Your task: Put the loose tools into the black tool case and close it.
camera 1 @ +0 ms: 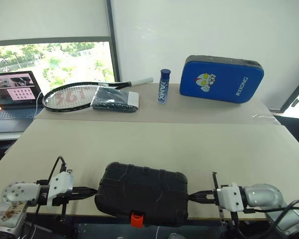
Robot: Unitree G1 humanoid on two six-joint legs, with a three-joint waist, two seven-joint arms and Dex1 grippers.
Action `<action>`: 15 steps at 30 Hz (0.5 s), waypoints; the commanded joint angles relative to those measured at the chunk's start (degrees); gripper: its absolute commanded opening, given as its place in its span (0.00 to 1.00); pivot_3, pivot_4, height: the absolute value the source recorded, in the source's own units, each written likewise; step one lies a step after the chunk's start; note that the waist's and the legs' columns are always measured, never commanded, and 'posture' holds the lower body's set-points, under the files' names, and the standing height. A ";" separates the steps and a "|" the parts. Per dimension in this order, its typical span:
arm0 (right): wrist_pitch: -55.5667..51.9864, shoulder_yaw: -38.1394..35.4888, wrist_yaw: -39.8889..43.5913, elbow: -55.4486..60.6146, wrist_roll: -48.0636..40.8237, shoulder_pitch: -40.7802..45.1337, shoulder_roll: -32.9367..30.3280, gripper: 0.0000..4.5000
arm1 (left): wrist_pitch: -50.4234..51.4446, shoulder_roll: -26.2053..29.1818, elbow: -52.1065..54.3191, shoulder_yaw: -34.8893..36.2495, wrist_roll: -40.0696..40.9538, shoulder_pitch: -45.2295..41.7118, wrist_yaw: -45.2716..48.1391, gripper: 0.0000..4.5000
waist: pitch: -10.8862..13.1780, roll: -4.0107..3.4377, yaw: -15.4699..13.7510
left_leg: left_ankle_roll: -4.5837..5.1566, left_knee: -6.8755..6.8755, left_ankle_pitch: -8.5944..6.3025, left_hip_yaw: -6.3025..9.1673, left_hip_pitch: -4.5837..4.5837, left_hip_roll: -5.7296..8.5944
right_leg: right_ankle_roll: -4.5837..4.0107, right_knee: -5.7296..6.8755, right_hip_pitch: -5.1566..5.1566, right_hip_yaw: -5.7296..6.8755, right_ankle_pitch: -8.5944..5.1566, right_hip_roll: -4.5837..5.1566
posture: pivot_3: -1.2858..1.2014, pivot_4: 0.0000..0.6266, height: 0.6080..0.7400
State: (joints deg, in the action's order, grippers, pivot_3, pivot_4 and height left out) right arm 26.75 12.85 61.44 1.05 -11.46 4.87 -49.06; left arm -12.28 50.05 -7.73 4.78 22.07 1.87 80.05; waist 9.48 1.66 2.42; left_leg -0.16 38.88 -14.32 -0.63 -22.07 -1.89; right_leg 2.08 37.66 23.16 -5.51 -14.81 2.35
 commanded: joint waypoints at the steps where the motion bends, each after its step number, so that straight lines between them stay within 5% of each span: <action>1: -4.19 -1.55 -2.50 0.94 0.59 4.04 2.69 0.00 | 4.53 -0.75 5.94 -0.93 0.82 0.36 -2.17 0.02 | 0.00 0.00 0.05 | 0.00 0.00 0.00 0.00 0.00 0.00 | 0.00 0.01 0.01 -0.01 0.00 0.00 | 0.52 0.24 1.00; 15: -15.55 -2.85 -10.97 -18.13 11.19 24.03 12.20 0.00 | 13.84 -10.59 15.54 -5.30 -2.30 -0.15 -14.36 0.02 | 0.03 -0.01 -0.22 | 0.00 0.01 0.00 0.04 -0.21 0.08 | 0.01 -0.04 0.15 -0.01 0.01 0.04 | 0.52 0.24 1.00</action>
State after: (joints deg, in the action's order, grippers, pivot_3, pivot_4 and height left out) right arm 10.38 10.31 52.09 -16.60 -1.00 26.38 -38.04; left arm 1.81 40.43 4.05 0.50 19.37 3.10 66.90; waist 9.51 1.64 2.20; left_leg -0.16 38.89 -14.32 -0.58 -22.30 -1.81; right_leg 2.09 37.62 23.30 -5.50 -14.80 2.40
